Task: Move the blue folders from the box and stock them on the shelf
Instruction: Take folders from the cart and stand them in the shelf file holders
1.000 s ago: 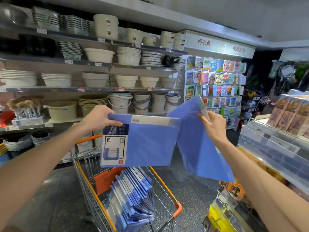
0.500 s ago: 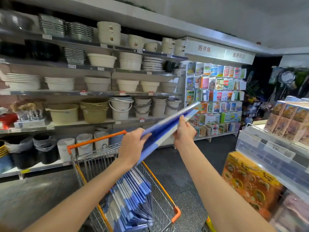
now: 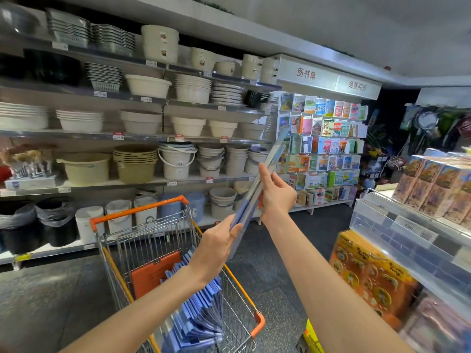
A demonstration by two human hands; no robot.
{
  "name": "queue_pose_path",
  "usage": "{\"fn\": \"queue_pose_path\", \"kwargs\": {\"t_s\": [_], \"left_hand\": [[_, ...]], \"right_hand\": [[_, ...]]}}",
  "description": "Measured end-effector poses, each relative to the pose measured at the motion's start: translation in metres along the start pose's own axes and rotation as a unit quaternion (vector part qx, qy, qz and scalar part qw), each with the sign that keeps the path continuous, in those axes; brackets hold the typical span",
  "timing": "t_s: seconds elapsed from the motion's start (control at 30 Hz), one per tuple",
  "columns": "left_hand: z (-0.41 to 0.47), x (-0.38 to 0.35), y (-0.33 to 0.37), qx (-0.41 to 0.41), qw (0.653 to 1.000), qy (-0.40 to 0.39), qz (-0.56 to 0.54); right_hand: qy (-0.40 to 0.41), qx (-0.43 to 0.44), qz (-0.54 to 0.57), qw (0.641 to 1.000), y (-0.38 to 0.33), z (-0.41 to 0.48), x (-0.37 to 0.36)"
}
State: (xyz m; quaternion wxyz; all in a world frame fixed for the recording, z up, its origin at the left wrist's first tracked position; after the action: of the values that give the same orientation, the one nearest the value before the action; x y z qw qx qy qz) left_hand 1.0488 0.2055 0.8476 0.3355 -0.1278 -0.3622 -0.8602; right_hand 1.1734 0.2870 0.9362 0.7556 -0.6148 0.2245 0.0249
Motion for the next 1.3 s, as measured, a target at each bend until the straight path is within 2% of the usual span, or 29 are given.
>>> {"fn": "queue_pose_path", "kwargs": {"t_s": [0.07, 0.17, 0.3, 0.47, 0.53, 0.6, 0.73, 0.87, 0.9, 0.97, 1.03, 1.1, 1.17, 1.3], "left_hand": [[0.000, -0.004, -0.001, -0.013, 1.000, -0.005, 0.002], [0.000, -0.010, -0.001, -0.026, 0.999, -0.027, 0.008], [0.002, -0.016, 0.005, 0.052, 0.994, -0.096, -0.021], [0.006, -0.023, 0.009, 0.029, 0.989, -0.138, -0.035], [0.007, -0.022, 0.013, 0.003, 0.989, -0.148, -0.027], [0.013, -0.018, 0.023, 0.004, 0.986, -0.148, -0.077], [0.060, -0.014, 0.023, 0.099, 0.969, -0.106, -0.199], [0.109, -0.023, 0.023, 0.195, 0.964, -0.084, -0.160], [0.119, -0.029, 0.021, 0.233, 0.953, -0.104, -0.161], [0.133, -0.043, 0.024, 0.302, 0.910, -0.168, -0.228], [0.136, -0.056, 0.042, 0.317, 0.858, -0.240, -0.326], [0.132, -0.063, 0.069, 0.327, 0.805, -0.261, -0.420], [0.126, -0.067, 0.095, 0.329, 0.801, -0.240, -0.439], [0.105, -0.071, 0.173, 0.330, 0.807, -0.220, -0.437]], "right_hand": [[-0.007, 0.028, -0.047, 0.998, -0.009, -0.001, -0.001], [0.021, 0.141, -0.175, 0.974, -0.019, 0.002, 0.000], [0.062, 0.170, -0.276, 0.944, -0.018, 0.011, 0.011], [0.096, 0.186, -0.305, 0.929, -0.026, 0.009, 0.018], [0.115, 0.192, -0.300, 0.927, -0.034, 0.007, 0.026], [0.127, 0.200, -0.281, 0.930, -0.043, 0.007, 0.040], [0.118, 0.181, -0.203, 0.955, -0.060, 0.004, 0.072], [0.100, 0.121, -0.089, 0.984, -0.087, -0.008, 0.110], [0.088, 0.111, -0.067, 0.988, -0.094, -0.012, 0.118], [0.058, 0.107, -0.041, 0.992, -0.111, -0.024, 0.135], [0.016, 0.112, 0.002, 0.994, -0.134, -0.041, 0.153], [-0.019, 0.121, 0.033, 0.992, -0.158, -0.056, 0.170], [-0.026, 0.129, 0.022, 0.991, -0.185, -0.072, 0.187], [0.014, 0.173, -0.078, 0.982, -0.243, -0.102, 0.242]]}}
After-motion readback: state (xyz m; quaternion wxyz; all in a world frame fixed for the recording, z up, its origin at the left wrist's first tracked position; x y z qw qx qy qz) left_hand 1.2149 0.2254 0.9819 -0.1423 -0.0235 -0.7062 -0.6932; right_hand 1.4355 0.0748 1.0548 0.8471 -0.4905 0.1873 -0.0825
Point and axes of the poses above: each hand's wrist, its own z-axis towards the middle knuckle, its own x-axis out of the back of the hand, y = z × x, the point moved 3 cm from there along z, towards the middle knuckle, and after that the axes turned 4 degrees about x, right-handed, at the moved point
